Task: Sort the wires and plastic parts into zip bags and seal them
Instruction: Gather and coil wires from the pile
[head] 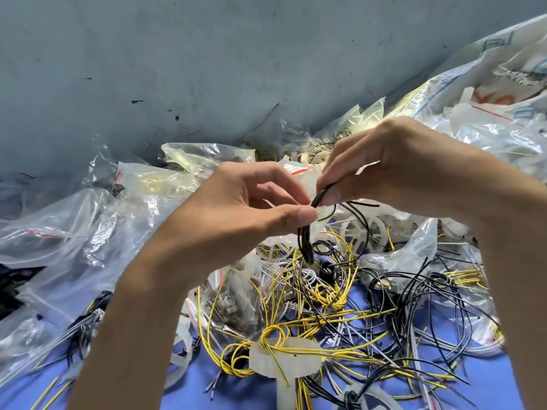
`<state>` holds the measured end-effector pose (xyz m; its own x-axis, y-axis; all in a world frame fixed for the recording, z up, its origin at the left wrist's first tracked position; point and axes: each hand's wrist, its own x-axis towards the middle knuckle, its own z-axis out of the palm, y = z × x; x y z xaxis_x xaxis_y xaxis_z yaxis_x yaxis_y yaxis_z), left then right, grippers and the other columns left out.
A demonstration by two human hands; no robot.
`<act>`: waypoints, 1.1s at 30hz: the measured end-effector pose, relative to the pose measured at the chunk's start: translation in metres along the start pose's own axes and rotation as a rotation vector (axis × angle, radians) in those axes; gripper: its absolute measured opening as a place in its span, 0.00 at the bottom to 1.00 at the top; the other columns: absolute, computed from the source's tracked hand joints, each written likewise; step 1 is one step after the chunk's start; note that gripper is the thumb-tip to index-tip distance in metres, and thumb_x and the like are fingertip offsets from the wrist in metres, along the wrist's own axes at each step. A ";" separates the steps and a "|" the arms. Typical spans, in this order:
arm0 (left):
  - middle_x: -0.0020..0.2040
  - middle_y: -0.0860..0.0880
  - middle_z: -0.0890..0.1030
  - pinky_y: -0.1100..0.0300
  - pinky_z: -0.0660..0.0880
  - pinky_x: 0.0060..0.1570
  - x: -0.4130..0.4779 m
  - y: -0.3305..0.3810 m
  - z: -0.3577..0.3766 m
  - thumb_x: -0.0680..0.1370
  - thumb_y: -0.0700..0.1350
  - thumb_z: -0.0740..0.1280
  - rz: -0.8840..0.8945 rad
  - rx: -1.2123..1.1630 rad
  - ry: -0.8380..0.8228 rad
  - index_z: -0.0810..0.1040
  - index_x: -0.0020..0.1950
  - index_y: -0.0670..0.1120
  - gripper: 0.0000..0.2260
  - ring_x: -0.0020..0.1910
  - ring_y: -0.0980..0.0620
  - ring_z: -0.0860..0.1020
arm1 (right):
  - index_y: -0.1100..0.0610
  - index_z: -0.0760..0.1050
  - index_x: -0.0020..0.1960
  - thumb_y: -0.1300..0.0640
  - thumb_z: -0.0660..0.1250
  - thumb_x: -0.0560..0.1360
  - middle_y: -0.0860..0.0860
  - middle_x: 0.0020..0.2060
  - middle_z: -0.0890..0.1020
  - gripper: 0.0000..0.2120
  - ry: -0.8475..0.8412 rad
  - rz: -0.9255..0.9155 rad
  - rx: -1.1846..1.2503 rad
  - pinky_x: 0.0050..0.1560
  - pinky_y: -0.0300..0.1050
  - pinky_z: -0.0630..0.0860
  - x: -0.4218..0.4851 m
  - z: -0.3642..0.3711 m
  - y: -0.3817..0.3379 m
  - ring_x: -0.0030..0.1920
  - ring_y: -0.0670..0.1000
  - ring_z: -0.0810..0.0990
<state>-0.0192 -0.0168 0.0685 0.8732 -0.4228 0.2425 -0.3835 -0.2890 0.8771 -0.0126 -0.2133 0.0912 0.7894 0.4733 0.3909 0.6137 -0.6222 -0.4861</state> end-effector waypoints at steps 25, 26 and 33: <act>0.49 0.44 0.85 0.66 0.77 0.48 0.006 -0.008 0.011 0.68 0.41 0.67 -0.035 -0.428 -0.112 0.81 0.53 0.41 0.15 0.48 0.53 0.83 | 0.45 0.82 0.38 0.61 0.75 0.66 0.47 0.33 0.83 0.10 0.219 -0.084 0.108 0.37 0.44 0.76 0.004 0.005 -0.005 0.34 0.45 0.79; 0.49 0.44 0.85 0.67 0.77 0.48 0.006 -0.008 0.012 0.68 0.41 0.67 -0.026 -0.446 -0.099 0.82 0.52 0.40 0.14 0.48 0.53 0.83 | 0.47 0.82 0.37 0.61 0.76 0.65 0.48 0.32 0.83 0.09 0.241 -0.066 0.155 0.35 0.45 0.77 0.005 0.006 -0.005 0.32 0.45 0.78; 0.47 0.45 0.85 0.68 0.77 0.44 0.007 -0.006 0.010 0.69 0.39 0.66 0.046 -0.615 -0.080 0.81 0.52 0.44 0.13 0.47 0.54 0.83 | 0.56 0.77 0.36 0.59 0.76 0.62 0.51 0.30 0.79 0.07 0.339 -0.046 0.324 0.34 0.55 0.77 0.007 0.011 -0.007 0.29 0.54 0.78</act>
<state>-0.0140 -0.0263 0.0607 0.8252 -0.4933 0.2751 -0.1564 0.2685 0.9505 -0.0110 -0.1988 0.0891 0.7454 0.2320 0.6250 0.6632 -0.3534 -0.6598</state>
